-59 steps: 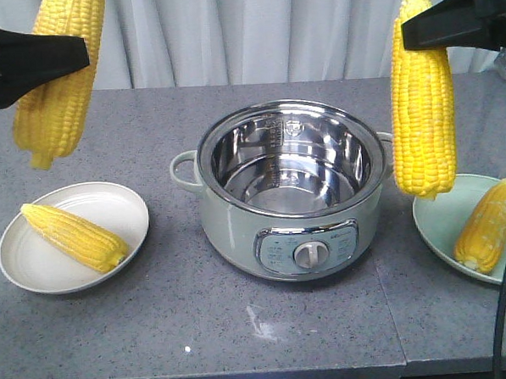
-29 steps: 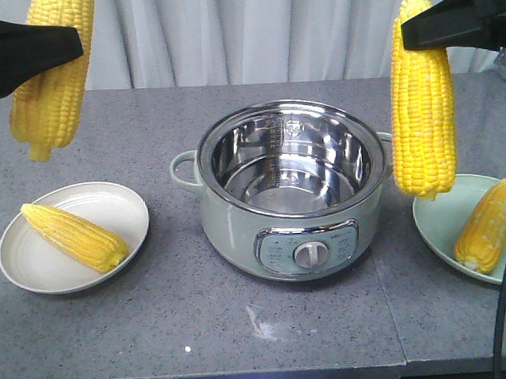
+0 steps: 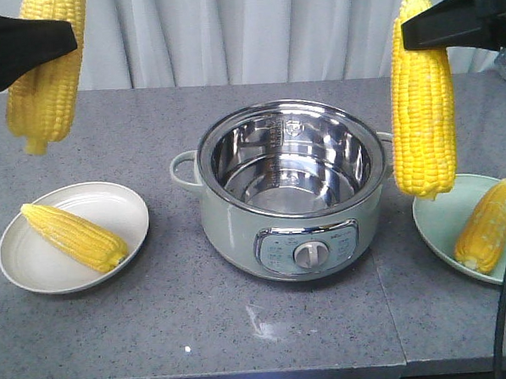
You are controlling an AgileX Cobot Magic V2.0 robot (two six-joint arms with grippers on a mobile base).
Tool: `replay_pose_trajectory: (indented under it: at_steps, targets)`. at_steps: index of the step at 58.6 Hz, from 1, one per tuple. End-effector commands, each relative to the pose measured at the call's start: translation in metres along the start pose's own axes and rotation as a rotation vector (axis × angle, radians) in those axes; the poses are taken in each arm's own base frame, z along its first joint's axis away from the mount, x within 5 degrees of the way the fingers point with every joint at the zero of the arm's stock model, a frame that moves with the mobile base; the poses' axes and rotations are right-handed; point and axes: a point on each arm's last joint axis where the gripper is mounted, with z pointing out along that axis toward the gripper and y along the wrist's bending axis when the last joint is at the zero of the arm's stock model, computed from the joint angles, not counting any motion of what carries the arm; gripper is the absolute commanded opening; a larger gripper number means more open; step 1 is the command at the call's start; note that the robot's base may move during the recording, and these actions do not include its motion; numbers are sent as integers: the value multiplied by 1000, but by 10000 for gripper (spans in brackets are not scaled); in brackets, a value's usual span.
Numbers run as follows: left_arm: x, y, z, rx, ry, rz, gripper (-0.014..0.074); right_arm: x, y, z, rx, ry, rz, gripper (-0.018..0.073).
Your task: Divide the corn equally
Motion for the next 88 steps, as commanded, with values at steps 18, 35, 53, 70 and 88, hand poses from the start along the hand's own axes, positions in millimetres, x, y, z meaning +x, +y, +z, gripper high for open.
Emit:
replay_pose_trajectory:
  at_steps: [18,35,53,70,88]
  targets:
    - [-26,-20,-12,81,-219,-21,-8,-13,15,-17,-1,-106,-28,-5]
    - [-55,-21,-25,91,-552,-85,-8,-13,15,-17,-1,-106,-28,-5]
    - [-62,-29,-43,-66,-620,112,-8,-13,15,-17,-2,-105,-28,-5]
    - [-63,-25,-44,-132,-654,30,-8,-13,15,-17,-4,-103,-28,-5]
    - [-56,-6,-73,-629,-598,-2,-6,-13,15,-17,-4,-102,-28,-5]
